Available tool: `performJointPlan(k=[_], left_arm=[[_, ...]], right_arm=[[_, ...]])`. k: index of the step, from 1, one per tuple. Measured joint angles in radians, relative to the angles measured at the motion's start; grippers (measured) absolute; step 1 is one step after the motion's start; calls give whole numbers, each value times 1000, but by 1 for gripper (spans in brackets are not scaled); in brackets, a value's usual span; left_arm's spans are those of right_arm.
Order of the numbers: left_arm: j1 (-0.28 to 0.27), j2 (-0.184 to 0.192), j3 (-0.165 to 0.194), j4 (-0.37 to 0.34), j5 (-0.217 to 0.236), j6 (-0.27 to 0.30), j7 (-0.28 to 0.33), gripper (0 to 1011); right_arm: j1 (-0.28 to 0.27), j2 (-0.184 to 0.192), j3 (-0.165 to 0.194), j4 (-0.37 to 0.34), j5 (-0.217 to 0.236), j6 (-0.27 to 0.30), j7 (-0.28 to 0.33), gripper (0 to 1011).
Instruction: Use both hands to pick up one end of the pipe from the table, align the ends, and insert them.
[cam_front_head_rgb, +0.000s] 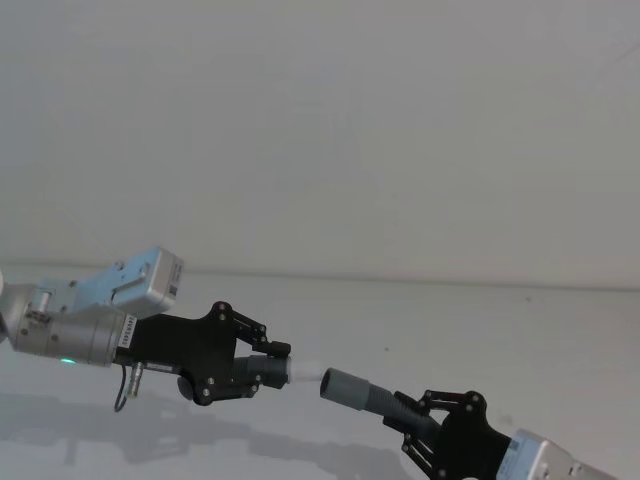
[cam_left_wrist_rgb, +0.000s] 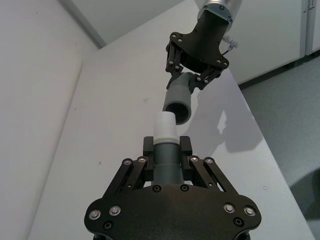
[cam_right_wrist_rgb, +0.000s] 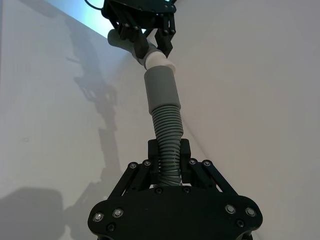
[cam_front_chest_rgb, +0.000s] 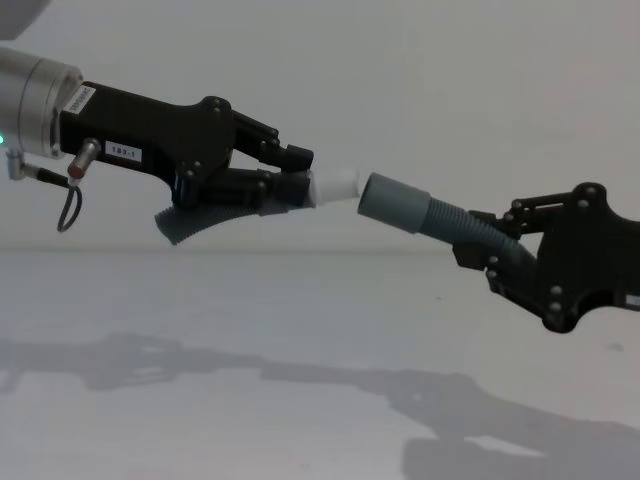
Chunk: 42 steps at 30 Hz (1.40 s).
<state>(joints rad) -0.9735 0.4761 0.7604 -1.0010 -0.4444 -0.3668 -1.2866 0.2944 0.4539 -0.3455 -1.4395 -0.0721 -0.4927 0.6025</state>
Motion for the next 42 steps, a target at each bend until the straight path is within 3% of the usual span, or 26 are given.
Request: performJointPlan(k=[20,42], left_arm=[[-10,5,13,7,-17,0,-7,273],[-17,27,28,1,-12,20,14,273]], right_arm=[[24,-16,-25,-1,-46,64,-48,204],[50,-13,-46,17,-54,81,-59,204]])
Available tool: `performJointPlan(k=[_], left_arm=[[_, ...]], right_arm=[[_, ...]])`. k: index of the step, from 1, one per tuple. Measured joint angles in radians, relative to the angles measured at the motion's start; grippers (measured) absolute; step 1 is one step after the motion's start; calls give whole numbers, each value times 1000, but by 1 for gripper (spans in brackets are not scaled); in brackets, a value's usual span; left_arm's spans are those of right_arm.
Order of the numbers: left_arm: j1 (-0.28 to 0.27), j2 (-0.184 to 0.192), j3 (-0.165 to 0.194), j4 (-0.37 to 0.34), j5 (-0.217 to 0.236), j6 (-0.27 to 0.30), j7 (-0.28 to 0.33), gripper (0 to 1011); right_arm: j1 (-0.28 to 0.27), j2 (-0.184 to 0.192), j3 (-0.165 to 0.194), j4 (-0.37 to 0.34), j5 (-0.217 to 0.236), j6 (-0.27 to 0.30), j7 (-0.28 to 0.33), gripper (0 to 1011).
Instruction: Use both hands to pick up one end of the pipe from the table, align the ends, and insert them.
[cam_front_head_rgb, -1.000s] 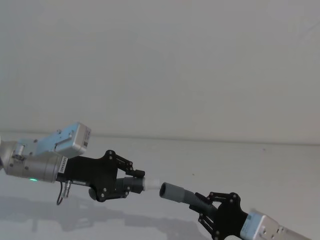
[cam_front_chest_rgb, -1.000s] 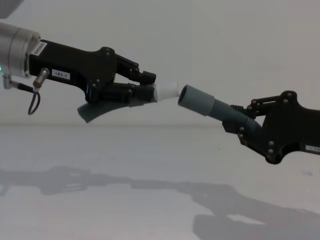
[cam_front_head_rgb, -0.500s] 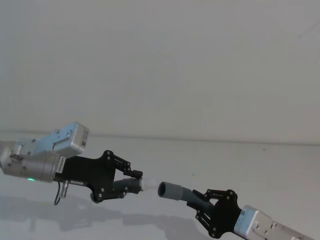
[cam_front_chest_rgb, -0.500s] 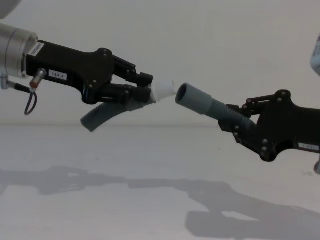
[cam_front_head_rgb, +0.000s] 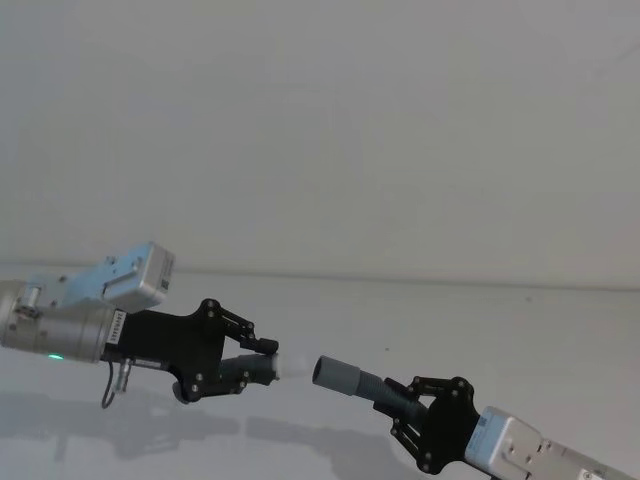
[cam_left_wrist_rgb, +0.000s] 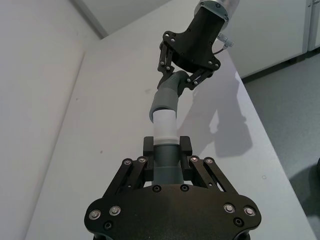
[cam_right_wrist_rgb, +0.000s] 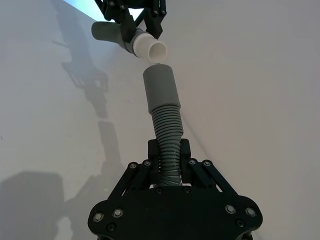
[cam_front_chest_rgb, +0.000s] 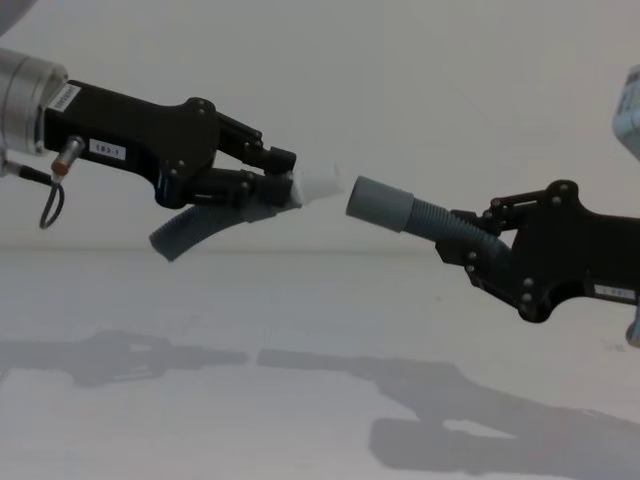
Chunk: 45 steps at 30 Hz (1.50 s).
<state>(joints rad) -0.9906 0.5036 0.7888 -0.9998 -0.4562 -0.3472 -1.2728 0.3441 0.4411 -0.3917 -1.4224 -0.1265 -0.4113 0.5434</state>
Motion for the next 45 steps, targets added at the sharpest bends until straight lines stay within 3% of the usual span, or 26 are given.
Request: performJointPlan(k=[16,45], left_arm=[[-20,6,19,1,11,21,-6,273],[-74,-46,46,94,17,4,-56,273]], right_arm=[[13,8,-14,13,7,-6,-3,204],[25,19,-40,24,25,-48,-12,204]])
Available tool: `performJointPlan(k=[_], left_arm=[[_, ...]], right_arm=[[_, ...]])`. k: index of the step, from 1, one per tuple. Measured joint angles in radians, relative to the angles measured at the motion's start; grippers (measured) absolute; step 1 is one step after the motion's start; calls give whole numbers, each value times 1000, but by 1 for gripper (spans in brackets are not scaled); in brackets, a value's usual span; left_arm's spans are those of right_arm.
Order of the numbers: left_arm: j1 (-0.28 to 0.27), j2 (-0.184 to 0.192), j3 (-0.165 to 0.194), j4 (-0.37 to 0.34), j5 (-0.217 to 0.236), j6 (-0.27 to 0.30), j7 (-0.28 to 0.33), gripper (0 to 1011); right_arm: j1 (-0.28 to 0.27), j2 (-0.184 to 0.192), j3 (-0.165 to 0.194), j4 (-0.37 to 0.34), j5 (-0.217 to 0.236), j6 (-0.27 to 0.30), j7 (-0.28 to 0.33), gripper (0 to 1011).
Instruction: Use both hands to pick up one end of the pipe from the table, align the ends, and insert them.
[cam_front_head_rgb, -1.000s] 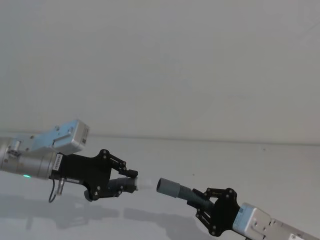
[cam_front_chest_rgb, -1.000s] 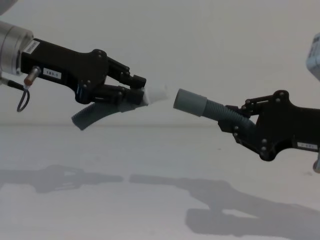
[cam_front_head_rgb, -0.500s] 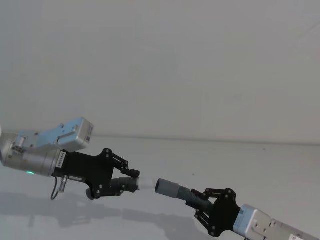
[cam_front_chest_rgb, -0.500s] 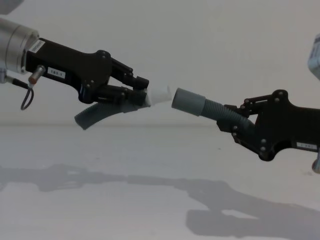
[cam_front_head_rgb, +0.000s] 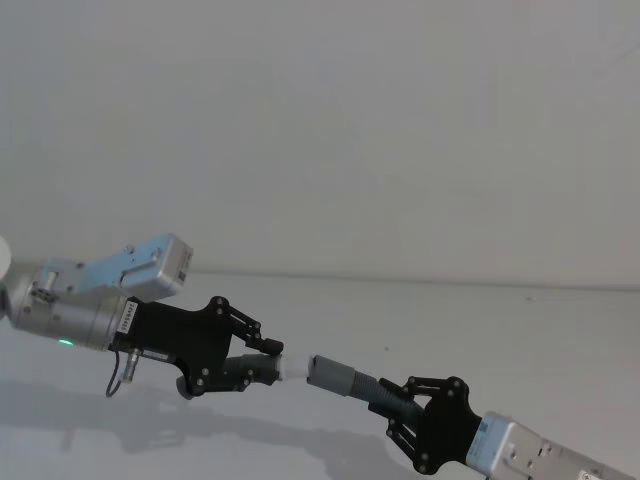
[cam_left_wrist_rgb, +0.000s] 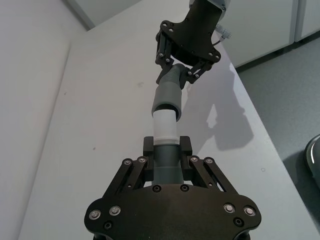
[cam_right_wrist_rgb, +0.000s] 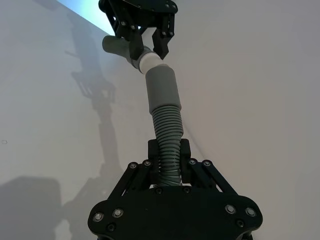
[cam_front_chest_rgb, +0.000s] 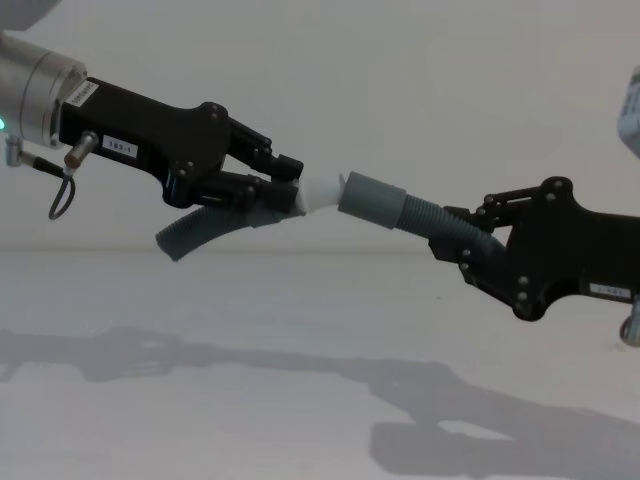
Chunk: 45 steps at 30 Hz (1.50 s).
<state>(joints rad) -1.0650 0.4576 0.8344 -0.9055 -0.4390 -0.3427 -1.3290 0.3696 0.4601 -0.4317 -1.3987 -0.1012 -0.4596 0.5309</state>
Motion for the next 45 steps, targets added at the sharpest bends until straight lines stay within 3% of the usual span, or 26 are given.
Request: performJointPlan(k=[22,45], left_arm=[[-21,-10,15,20,5,2,-23,273],[-83,2,75,1,59,87,-47,273]], right_arm=[[14,7,-18,8,0,-18,-15,204],[49,28,-49,27,-54,-92,-32,204]])
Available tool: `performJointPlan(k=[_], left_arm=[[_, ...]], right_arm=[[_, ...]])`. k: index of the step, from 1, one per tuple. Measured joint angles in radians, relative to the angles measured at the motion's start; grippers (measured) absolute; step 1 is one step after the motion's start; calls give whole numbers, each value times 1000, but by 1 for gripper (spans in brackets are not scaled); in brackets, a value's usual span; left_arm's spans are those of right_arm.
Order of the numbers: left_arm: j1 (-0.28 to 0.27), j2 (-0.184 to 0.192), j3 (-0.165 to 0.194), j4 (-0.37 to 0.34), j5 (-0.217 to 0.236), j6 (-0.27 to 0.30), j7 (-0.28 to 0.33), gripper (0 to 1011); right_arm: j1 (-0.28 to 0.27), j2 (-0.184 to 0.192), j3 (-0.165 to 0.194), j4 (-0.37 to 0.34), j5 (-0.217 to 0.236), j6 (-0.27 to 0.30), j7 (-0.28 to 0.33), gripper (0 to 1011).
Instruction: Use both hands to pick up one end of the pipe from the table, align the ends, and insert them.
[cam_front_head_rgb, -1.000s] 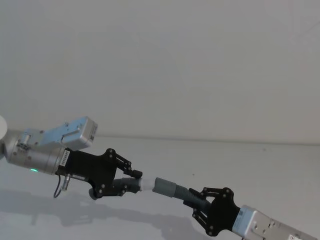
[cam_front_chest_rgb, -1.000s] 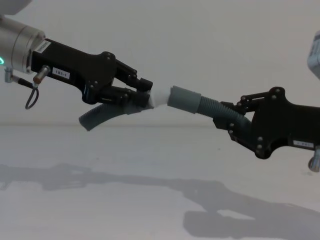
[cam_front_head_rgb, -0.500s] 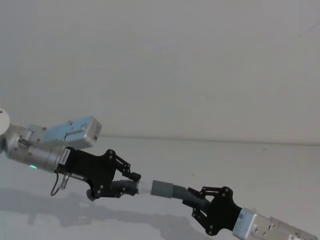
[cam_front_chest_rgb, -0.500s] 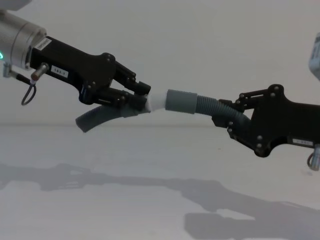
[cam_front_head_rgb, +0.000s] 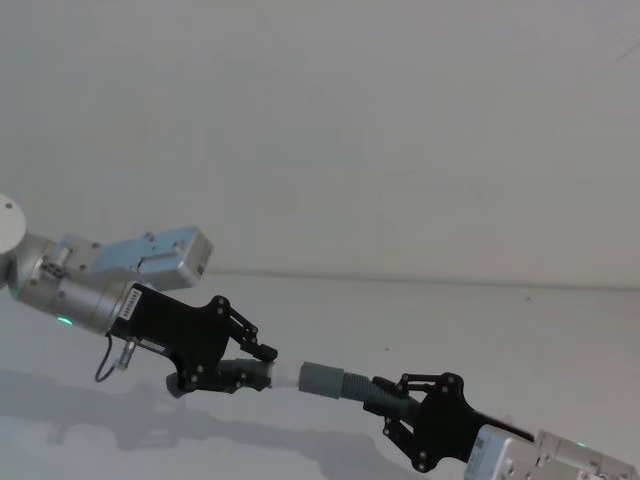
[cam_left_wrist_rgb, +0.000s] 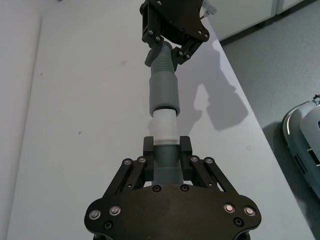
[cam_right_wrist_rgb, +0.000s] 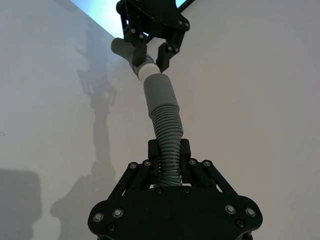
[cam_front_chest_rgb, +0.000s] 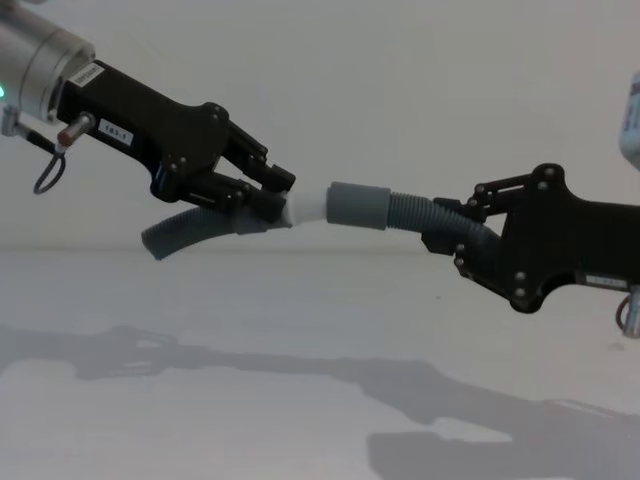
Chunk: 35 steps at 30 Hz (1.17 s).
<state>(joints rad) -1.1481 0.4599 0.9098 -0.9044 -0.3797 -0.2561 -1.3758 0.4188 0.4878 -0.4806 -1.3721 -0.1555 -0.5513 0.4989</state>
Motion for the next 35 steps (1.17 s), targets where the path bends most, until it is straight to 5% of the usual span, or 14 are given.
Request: performJointPlan(k=[35], left_arm=[[-34,-36,22,32,-4,-7,-16,273]], right_arm=[[9,29,-31,-43,-19,12,1,204]])
